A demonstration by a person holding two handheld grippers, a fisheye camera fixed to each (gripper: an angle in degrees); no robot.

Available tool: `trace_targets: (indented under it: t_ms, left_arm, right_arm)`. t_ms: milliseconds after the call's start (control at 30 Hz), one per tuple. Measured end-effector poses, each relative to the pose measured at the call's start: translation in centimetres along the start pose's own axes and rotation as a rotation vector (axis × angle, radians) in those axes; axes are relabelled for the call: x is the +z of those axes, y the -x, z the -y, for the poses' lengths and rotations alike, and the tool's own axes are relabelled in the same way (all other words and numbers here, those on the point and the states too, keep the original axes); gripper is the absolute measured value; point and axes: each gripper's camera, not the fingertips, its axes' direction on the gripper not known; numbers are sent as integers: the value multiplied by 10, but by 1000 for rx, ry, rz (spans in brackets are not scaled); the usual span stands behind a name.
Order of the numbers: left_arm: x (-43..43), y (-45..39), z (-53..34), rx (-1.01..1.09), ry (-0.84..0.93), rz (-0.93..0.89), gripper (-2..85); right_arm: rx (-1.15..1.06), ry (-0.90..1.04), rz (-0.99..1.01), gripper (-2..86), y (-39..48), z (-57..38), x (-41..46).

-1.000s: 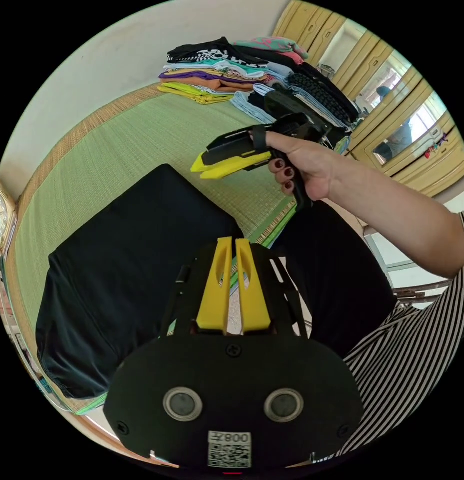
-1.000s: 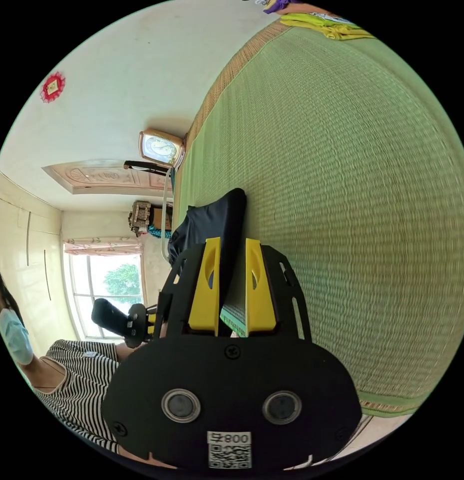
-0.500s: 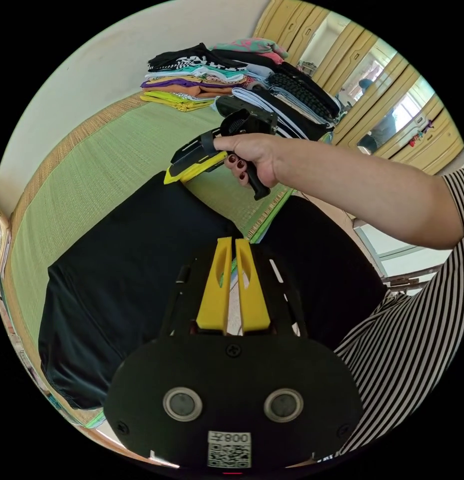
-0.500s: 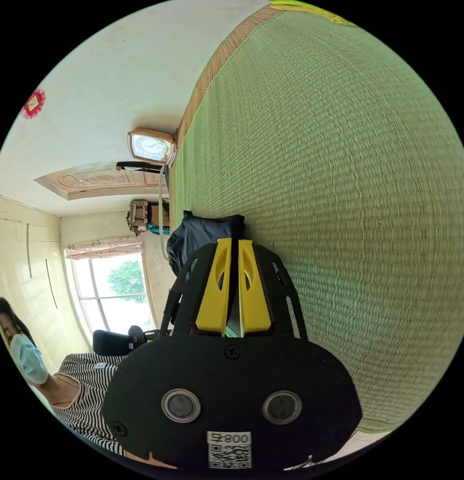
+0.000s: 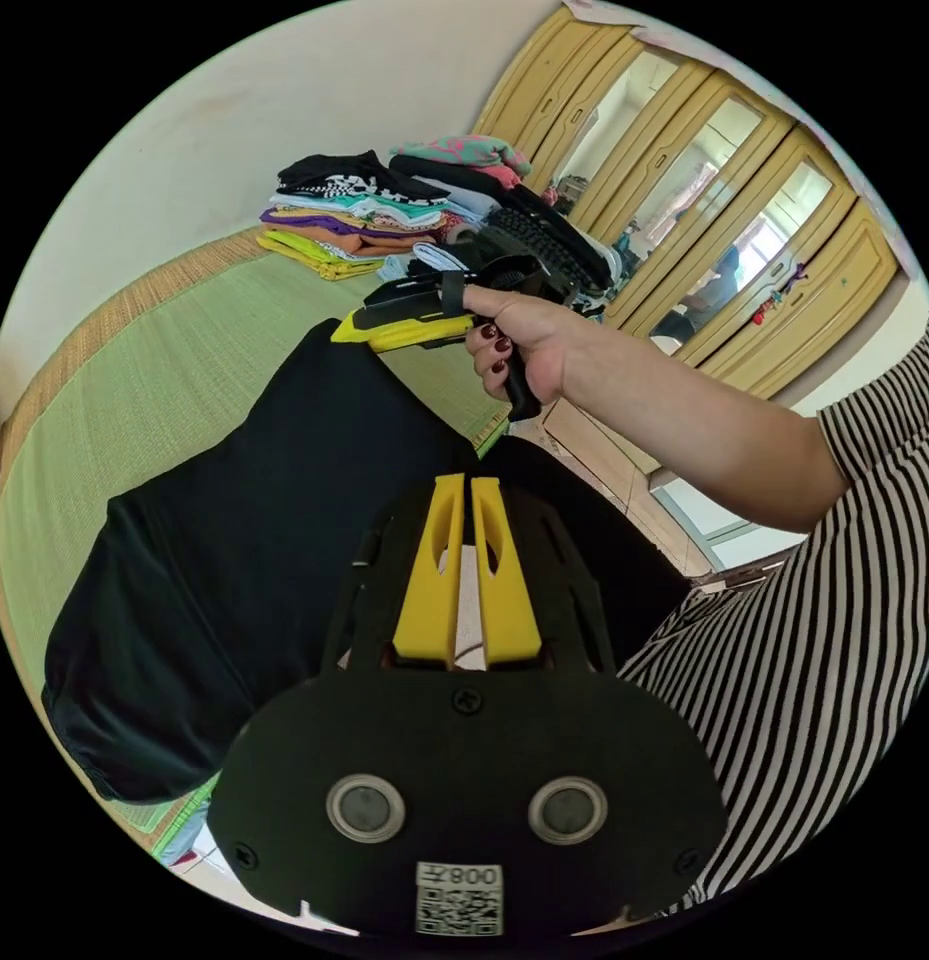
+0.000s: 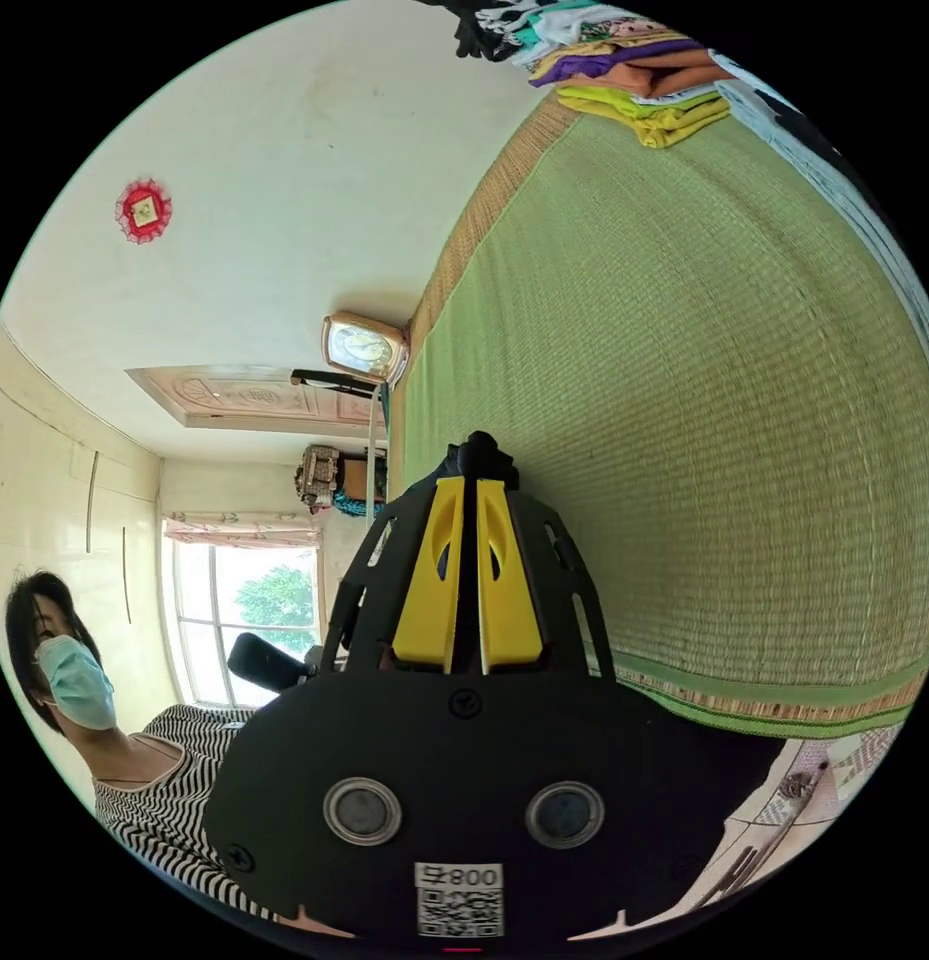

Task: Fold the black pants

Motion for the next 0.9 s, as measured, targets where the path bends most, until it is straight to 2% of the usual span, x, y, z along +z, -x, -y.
trace_targets:
  t_ms: [300,467,900]
  left_arm:
    - [-78,77,-131,-190,-295,-55,12]
    - [-113,126,-221,-280,-433,-6,11]
    - [-131,260,-418,-559,-537,115,10]
  right_arm:
    - [-157,45,114,19,120,9,41]
    - [-217,99,137,19,185,15,87]
    - [-285,319,76,14,318,38,263]
